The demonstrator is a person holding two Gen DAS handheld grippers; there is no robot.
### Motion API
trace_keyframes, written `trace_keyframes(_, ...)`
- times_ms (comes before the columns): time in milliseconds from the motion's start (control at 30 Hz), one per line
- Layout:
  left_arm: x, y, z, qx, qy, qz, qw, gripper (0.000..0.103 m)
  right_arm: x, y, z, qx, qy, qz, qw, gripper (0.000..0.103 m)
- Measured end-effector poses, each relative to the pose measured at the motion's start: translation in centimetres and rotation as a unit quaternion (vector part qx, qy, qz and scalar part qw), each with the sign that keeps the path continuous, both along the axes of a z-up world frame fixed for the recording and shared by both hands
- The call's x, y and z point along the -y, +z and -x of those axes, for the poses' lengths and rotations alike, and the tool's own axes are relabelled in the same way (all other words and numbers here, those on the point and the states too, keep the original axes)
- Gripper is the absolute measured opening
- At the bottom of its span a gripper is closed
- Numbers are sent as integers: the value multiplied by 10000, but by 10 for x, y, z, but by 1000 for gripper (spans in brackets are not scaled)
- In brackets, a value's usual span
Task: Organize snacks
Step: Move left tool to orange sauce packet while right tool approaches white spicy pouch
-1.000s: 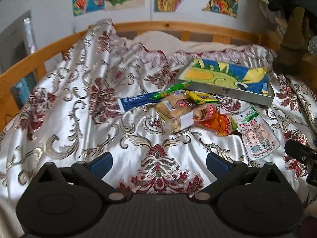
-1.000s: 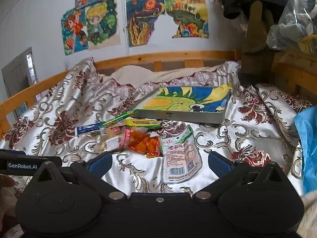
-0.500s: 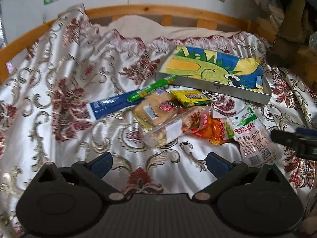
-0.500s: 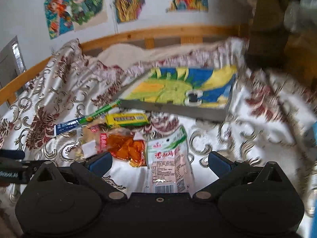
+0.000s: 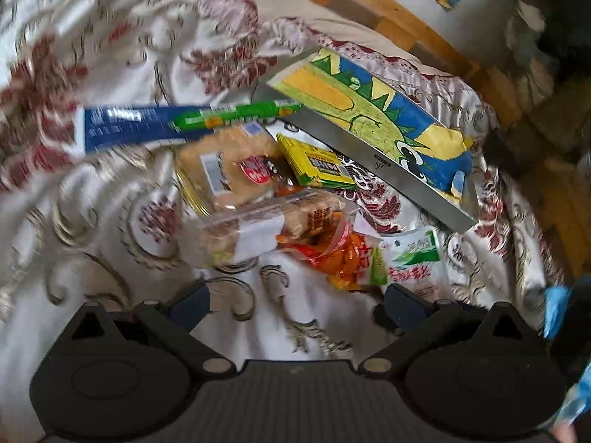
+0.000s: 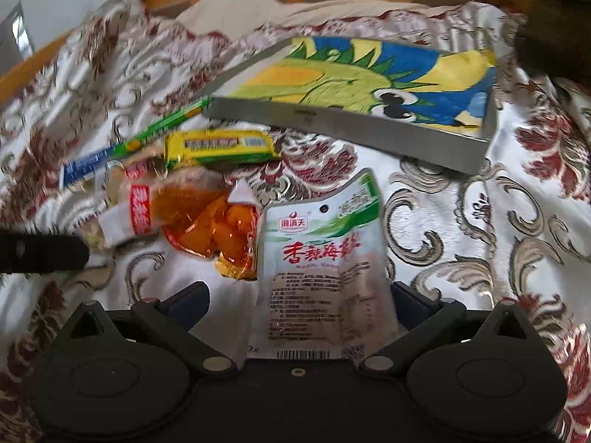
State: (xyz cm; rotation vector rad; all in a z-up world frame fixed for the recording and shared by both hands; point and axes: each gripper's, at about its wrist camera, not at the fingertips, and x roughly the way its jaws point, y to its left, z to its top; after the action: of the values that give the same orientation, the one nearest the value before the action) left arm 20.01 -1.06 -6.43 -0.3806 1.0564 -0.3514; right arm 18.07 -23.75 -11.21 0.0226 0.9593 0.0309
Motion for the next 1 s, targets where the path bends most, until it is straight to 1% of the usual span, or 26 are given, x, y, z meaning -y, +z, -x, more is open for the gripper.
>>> trace_keyframes(100,8,-7,-3,-126,7,199,9997,103,-2,-9,-3,-176,-105,437,9988,102)
trace_keyframes(167,13,-11,-5,-164,4,315,9994,103,0,-13,-4,-251,-193,632,9975,102)
trace_keyframes(267,22,-17,-12,-250,130,467,9985,103,6,-13,-4,-208,-331,855,9956,99)
trace_keyframes(300,26,-21,-16,-307,196,524,9980,103,7,-12,-4,-167,-369,943,9947,96)
trace_keyframes(333,28,-24,-19,-353,305,614,9970,103,8,-11,-4,-126,-386,977,9944,92)
trace_keyframes(467,38,-35,-27,-456,622,860,9933,102,13,-9,-5,-118,-433,850,9954,84)
trace_keyframes(633,50,-40,-36,-362,846,776,9927,102,12,-8,-5,-73,-471,738,9961,81)
trace_keyframes(733,53,-45,-41,-420,1153,842,9889,102,13,-8,-5,-55,-488,703,9963,80)
trace_keyframes(800,54,-50,-44,-483,1335,787,9867,101,12,-8,-5,-23,-486,699,9964,79)
trace_keyframes(867,56,-52,-43,-478,1324,654,9879,98,11,-7,-5,29,-461,675,9966,79)
trace_keyframes(933,59,-51,-42,-325,1162,469,9916,98,10,-4,-5,109,-391,560,9976,79)
trace_keyframes(1000,62,-52,-41,-258,1106,354,9929,97,7,-4,-7,147,-316,574,9977,79)
